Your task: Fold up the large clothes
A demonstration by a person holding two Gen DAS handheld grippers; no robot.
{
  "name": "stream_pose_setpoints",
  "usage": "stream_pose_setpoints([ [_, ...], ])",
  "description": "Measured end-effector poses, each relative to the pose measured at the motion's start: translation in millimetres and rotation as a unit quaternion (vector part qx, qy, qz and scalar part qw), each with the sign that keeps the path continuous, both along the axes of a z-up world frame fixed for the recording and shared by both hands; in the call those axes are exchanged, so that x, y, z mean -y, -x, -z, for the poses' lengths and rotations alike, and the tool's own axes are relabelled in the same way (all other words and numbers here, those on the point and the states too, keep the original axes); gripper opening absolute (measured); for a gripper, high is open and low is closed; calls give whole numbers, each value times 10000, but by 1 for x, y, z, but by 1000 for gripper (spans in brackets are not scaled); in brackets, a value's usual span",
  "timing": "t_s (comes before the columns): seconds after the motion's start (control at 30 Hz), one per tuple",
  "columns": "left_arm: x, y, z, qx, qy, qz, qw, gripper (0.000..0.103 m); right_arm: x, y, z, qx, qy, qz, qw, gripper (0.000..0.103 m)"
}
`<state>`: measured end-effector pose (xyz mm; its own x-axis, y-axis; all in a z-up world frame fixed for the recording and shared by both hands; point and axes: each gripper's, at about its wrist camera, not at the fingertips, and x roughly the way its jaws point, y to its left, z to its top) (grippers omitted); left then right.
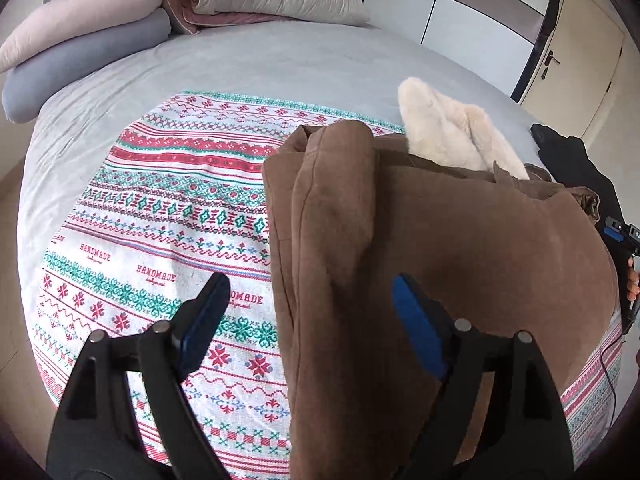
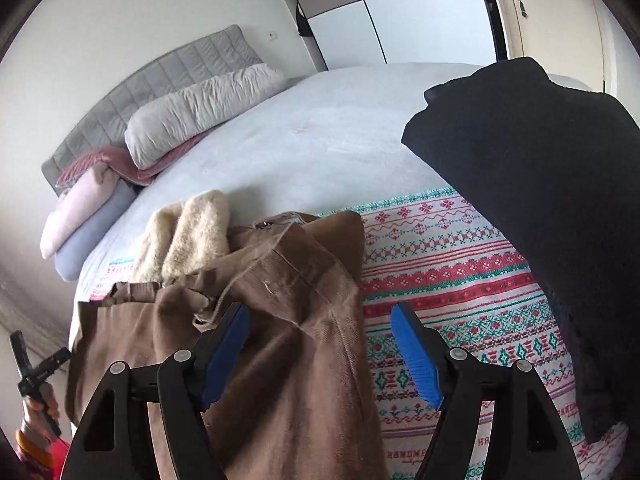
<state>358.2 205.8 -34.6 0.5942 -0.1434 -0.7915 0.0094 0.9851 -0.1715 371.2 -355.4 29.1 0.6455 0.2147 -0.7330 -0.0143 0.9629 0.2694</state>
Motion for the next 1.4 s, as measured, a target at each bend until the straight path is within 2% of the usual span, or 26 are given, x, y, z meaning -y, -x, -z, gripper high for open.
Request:
stream_pose_setpoints([
  [0.13, 3, -28, 8, -150, 293, 32, 9995, 79, -24, -26, 22, -168, 665, -368, 9970, 75],
  [0.2, 10, -39, 8, -178, 309, 82, 9993, 67, -34, -40, 29, -145, 933, -339, 9950, 72],
  [0.23, 15, -43, 7, -191, 288, 113, 9993, 59, -38, -45, 31, -114, 992, -364, 9943, 59],
  [0.27, 21, -45, 6, -217, 238, 117, 9994, 32, -43, -48, 33, -110, 988, -418, 9942, 48],
  [0.3, 25, -45, 4, -208, 160, 72, 9996, 12, -46, -48, 33, -95, 994, -415, 9941, 26],
  [0.33, 31, -40, -2, -112, 18, -72, 9999, 12, -50, -45, 30, -5, 1111, -324, 9933, 16],
  [0.37, 34, -32, -11, 107, -154, -247, 9995, 10, -53, -38, 25, 184, 1296, -171, 9912, 14],
  [0.5, 47, -6, -65, 1188, -584, -418, 9903, 9, -49, -11, -19, 1127, 1716, 400, 9779, 9],
  [0.6, 55, -17, -102, 1766, -874, -614, 9785, 9, -58, -16, -50, 1530, 2094, 575, 9641, 9],
  [0.7, 54, -54, -127, 2043, -1010, -895, 9696, 9, -63, -47, -77, 1758, 2216, 920, 9548, 9],
  [0.8, 49, -102, -127, 2147, -1025, -1199, 9639, 9, -70, -86, -89, 1999, 2256, 1277, 9449, 9],
  [0.9, 50, -151, -95, 2030, -1223, -1356, 9620, 10, -80, -134, -71, 1914, 2373, 1453, 9412, 9],
  [1.0, 56, -193, -30, 1583, -1591, -1310, 9656, 11, -92, -176, -20, 1497, 2697, 1414, 9407, 9],
  [1.03, 57, -205, -2, 1356, -1669, -1300, 9679, 11, -96, -190, 6, 1263, 2895, 1328, 9394, 9],
  [1.07, 53, -216, 26, 1029, -1556, -1316, 9736, 13, -98, -201, 33, 990, 3073, 1243, 9383, 9],
  [1.1, 49, -231, 48, 469, -1370, -1241, 9817, 13, -97, -211, 60, 650, 3079, 1208, 9415, 10],
  [1.13, 43, -239, 54, 186, -1215, -1237, 9847, 14, -94, -222, 79, 244, 2963, 1131, 9481, 11],
  [1.17, 36, -240, 51, 259, -1082, -1346, 9846, 19, -93, -230, 86, -8, 3022, 1092, 9470, 11],
  [1.2, 28, -240, 48, 305, -1024, -1483, 9831, 25, -91, -232, 83, -12, 3030, 1117, 9464, 13],
  [1.23, 19, -238, 48, 257, -950, -1674, 9810, 26, -87, -233, 79, -18, 2984, 1188, 9470, 16],
  [1.27, 7, -235, 49, 197, -694, -1806, 9809, 33, -81, -231, 77, -41, 2891, 1293, 9485, 18],
  [1.3, -3, -231, 49, 149, -469, -1915, 9803, 44, -75, -226, 74, -10, 2760, 1386, 9511, 28],
  [1.33, -9, -224, 46, 138, -339, -2038, 9783, 46, -68, -219, 68, 31, 2663, 1507, 9520, 45],
  [1.4, -12, -205, 32, 293, -225, -2047, 9781, 48, -60, -202, 52, 158, 2448, 1734, 9538, 56],
])
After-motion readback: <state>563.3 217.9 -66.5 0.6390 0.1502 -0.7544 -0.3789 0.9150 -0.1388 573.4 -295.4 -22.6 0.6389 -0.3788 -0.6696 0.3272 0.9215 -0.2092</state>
